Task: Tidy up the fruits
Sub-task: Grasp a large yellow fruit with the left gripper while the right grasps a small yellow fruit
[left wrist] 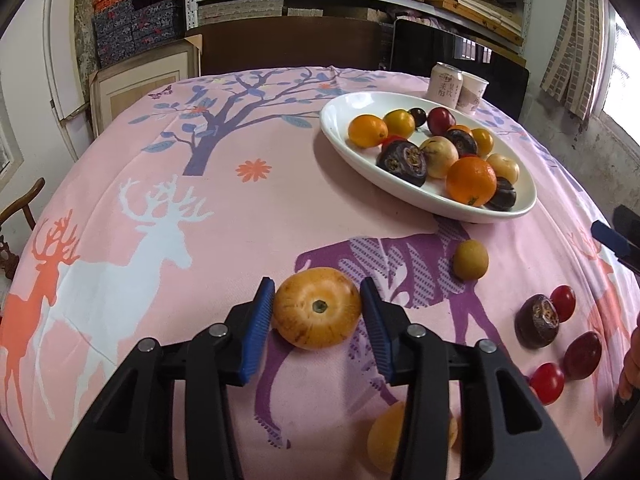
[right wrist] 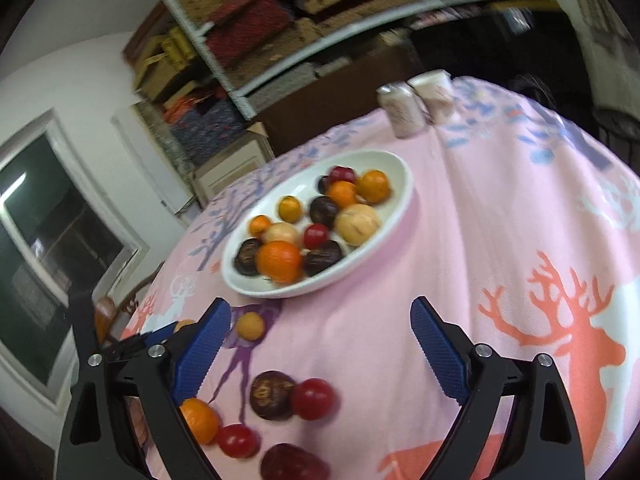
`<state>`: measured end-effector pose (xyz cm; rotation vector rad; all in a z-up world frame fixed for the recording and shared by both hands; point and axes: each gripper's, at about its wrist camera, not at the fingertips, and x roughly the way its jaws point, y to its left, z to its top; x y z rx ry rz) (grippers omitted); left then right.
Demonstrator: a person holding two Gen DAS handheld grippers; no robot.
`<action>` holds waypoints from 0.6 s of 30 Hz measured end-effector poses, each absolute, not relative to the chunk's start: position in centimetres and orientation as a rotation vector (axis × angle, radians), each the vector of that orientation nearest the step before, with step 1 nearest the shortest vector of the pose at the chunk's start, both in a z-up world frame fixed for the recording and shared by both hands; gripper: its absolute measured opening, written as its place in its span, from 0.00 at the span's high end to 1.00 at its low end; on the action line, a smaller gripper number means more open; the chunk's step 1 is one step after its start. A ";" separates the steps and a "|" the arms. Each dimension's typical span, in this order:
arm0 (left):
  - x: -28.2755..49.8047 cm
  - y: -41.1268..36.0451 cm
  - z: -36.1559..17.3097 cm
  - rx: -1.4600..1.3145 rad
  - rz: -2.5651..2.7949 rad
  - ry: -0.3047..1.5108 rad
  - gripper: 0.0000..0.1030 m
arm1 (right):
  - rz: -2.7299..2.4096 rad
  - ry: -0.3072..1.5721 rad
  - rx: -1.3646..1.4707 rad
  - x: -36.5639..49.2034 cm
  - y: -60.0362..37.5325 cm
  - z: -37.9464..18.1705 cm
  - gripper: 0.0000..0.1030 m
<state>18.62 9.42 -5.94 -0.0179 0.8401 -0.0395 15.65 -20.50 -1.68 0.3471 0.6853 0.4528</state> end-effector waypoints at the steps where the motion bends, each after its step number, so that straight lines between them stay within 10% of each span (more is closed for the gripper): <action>1: 18.6 9.7 -5.9 -0.026 -0.030 0.838 0.58 | 0.471 0.690 0.297 15.5 -19.2 -1.4 0.11; 18: 18.3 10.0 -5.9 -0.037 -0.014 0.850 0.58 | 0.431 0.957 -0.243 19.3 -5.4 -2.8 0.65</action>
